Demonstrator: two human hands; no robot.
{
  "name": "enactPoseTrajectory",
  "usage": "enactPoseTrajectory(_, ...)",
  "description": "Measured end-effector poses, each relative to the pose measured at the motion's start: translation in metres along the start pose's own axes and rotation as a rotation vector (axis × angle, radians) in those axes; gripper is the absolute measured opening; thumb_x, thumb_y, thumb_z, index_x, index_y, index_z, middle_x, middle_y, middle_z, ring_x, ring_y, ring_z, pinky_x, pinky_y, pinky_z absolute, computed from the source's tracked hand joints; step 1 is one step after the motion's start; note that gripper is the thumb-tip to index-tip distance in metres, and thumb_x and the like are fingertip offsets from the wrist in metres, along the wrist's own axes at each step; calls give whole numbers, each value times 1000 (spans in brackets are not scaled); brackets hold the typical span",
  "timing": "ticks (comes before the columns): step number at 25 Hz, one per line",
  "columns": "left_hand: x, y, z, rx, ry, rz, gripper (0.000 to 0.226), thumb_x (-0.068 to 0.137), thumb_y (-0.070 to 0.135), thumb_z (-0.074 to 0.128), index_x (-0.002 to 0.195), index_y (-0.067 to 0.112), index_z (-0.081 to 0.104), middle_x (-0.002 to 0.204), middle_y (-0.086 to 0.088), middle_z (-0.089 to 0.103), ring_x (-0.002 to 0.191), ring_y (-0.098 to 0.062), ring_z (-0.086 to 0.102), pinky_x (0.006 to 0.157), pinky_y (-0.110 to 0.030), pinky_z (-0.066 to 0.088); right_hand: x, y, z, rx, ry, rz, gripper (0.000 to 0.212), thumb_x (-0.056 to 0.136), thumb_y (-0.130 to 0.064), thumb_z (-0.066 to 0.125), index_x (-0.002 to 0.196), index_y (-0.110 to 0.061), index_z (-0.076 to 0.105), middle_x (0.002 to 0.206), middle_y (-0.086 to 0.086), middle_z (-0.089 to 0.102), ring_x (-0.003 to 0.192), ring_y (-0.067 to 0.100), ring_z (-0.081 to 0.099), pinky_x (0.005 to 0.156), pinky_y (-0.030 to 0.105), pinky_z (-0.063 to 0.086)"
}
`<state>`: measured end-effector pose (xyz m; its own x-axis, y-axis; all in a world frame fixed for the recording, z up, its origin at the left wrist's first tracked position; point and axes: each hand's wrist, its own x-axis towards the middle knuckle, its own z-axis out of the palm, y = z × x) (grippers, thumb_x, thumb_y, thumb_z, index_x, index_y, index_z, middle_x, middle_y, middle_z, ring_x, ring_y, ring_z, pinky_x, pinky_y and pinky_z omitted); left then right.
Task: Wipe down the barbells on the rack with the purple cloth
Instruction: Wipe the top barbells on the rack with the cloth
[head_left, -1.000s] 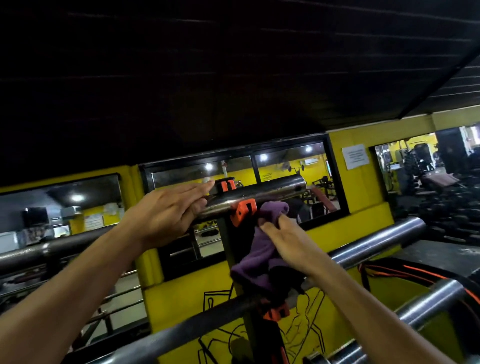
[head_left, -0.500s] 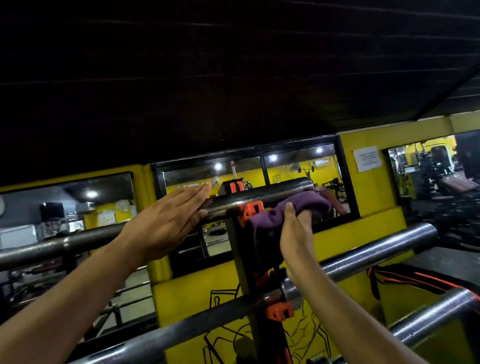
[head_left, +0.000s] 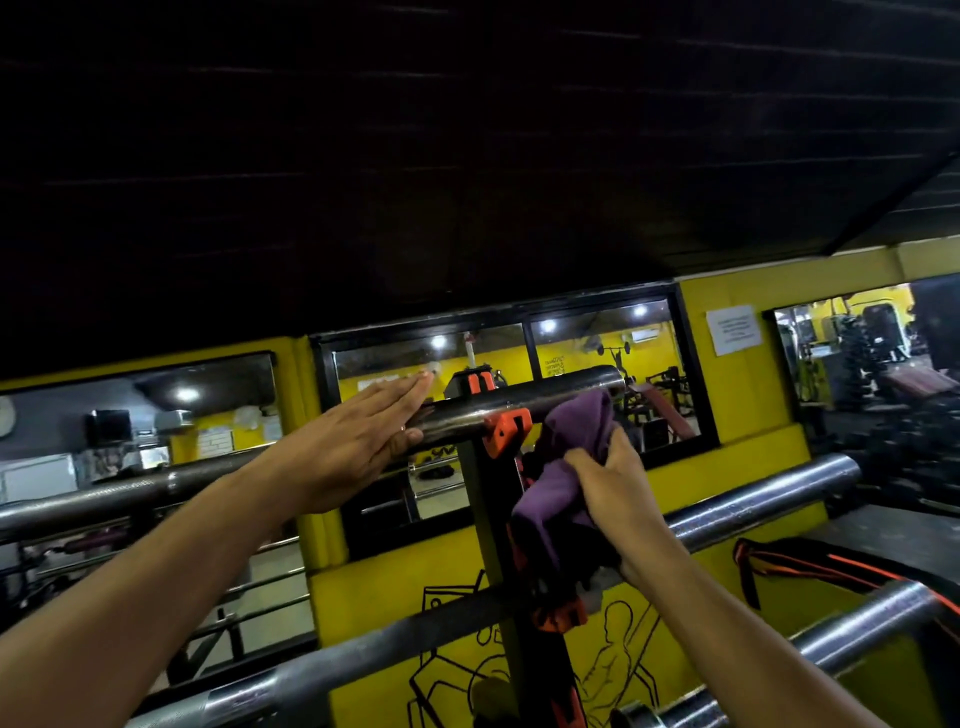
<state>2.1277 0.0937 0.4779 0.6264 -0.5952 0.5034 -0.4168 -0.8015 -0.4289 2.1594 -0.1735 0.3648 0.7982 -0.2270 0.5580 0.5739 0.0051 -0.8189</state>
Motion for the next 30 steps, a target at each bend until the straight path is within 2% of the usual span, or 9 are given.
enactPoseTrajectory(2,-7,-9,1,-25,2,9,67,93,70,3,150,45,-21,157,28,-22,145,9,-16,117,-19,0,-7,-9,12,71,-41,17,30,98,-13,54,124,-28,49,112,1,66,98,16,67,76,31,58)
enactPoseTrajectory(6,-12,-4,-1,-43,9,4,64,99,58,15,151,44,-21,150,35,-28,135,21,-24,107,-4,-10,-20,-19,21,-209,-187,-132,27,99,-18,56,123,-30,53,110,-6,66,99,8,64,87,29,56)
enactPoseTrajectory(9,-12,-5,-4,-81,-22,21,65,101,54,18,155,35,-14,160,23,-19,141,15,-19,108,-4,-9,-14,-49,-10,-384,-209,-211,25,97,-19,60,117,-34,57,104,-10,67,93,3,64,70,12,48)
enactPoseTrajectory(14,-26,-15,-14,-106,-58,37,69,94,62,10,153,38,-15,160,21,-18,145,4,-14,117,-22,1,13,-98,6,-1013,-231,-358,20,91,-37,54,109,-36,62,105,-2,61,93,20,61,85,43,53)
enactPoseTrajectory(18,-54,-27,-21,-82,-95,26,63,100,54,15,153,40,-17,156,25,-21,139,5,-7,112,-22,9,21,-130,24,-1363,-332,-253,8,89,-32,55,82,-28,53,97,0,61,90,24,59,80,37,48)
enactPoseTrajectory(20,-85,-47,-26,-10,-99,68,63,102,52,16,152,39,-17,155,23,-22,139,4,-13,109,-14,-4,10,-140,38,-1435,-353,-157,15,91,-32,56,79,-26,51,97,4,62,88,24,57,75,34,42)
enactPoseTrajectory(24,-111,-81,-26,78,-134,107,75,81,75,-12,149,45,-22,158,22,-23,144,-2,-17,112,-17,-11,-22,-119,24,-1149,-19,-158,22,94,-39,54,111,-27,59,107,2,65,90,25,61,78,37,50)
enactPoseTrajectory(27,-121,-99,-22,90,-108,126,73,83,72,-11,151,45,-18,159,23,-20,145,-1,-13,118,-22,-2,-69,-67,57,-407,334,-218,37,96,-35,52,132,-27,53,118,2,62,100,22,61,83,38,51)
enactPoseTrajectory(30,-118,-98,-20,76,-69,140,67,90,65,-2,153,43,-15,160,23,-16,148,-1,-6,122,-26,9,-93,-17,121,167,382,52,49,103,-46,46,149,-32,39,131,4,60,112,24,63,97,46,54)
